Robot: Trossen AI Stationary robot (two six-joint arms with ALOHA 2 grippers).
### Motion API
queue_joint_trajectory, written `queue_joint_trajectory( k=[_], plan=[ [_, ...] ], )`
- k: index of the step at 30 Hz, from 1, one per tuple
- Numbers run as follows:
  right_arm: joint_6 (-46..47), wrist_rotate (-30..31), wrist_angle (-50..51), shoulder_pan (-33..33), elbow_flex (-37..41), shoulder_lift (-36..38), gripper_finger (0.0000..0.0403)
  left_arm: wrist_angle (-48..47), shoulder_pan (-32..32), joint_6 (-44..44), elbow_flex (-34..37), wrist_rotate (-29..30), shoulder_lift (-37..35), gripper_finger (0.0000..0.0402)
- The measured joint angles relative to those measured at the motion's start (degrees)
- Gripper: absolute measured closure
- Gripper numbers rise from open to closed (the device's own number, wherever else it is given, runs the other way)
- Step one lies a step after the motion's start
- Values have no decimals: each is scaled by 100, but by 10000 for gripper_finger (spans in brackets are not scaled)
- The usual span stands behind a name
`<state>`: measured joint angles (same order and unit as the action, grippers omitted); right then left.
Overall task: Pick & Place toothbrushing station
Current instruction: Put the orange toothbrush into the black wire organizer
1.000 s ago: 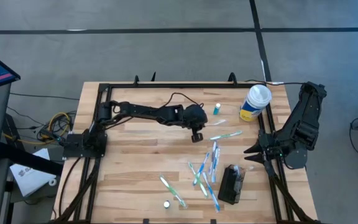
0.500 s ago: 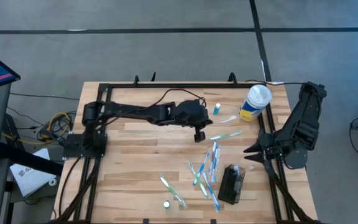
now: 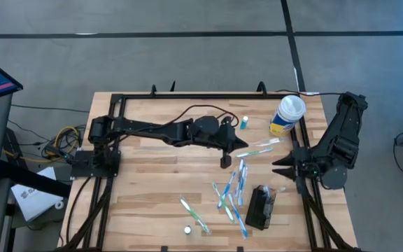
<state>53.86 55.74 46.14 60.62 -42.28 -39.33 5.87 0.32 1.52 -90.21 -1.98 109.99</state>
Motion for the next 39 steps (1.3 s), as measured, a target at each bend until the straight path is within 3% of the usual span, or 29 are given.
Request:
queue_joint_trajectory(
  k=[12, 20, 28, 39],
  plan=[
    [-1562, 615, -1082, 0, 0, 2, 283, 944, -186, 0, 0, -645, 2, 401],
    [-3186, 1006, -2220, 4, 0, 2, 297, 1395, -273, -1, 0, -897, 4, 401],
    [-4724, 1022, -3517, 4, 0, 2, 307, 1567, -327, 15, 0, -896, 9, 401],
    [-5876, 1017, -4483, -1, 0, -2, 308, 1927, -327, 15, 0, -908, 11, 401]
  ],
)
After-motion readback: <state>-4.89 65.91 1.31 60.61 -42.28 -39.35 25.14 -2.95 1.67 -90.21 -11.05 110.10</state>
